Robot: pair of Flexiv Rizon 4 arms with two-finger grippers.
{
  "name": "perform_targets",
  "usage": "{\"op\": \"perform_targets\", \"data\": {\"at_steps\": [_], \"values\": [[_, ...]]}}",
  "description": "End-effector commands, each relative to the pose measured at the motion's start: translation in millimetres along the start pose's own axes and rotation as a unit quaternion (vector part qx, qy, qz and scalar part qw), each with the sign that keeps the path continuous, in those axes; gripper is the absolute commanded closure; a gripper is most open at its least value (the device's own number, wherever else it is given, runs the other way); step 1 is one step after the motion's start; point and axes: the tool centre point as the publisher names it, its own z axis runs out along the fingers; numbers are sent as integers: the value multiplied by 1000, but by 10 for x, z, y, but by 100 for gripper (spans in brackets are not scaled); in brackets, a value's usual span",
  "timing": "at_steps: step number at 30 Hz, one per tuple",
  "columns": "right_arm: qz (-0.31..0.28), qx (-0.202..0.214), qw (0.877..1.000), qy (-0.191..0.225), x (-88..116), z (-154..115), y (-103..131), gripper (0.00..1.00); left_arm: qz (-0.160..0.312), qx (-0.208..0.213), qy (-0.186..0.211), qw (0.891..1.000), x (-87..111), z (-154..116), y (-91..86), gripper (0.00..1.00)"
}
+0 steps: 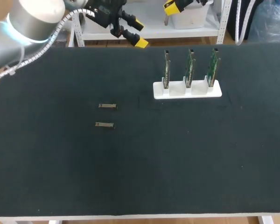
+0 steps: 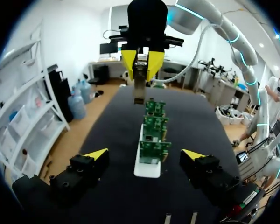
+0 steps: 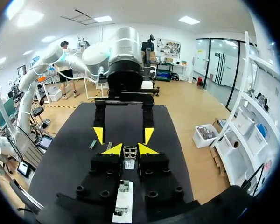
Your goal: Pick up the optical module with the left hand, and insert it into the network port with the right hand.
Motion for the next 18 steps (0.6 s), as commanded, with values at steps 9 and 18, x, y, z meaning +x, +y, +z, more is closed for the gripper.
{"op": "perform_targets", "data": {"at_steps": [9,18], "values": [[-2,-246,969,1,-19,13,-79,100,15,-20,-3,1000,-9,67,-162,0],[-1,-245,970,1,-19,17,-75,100,-3,-31,2,1000,39,95,-125,0]]}}
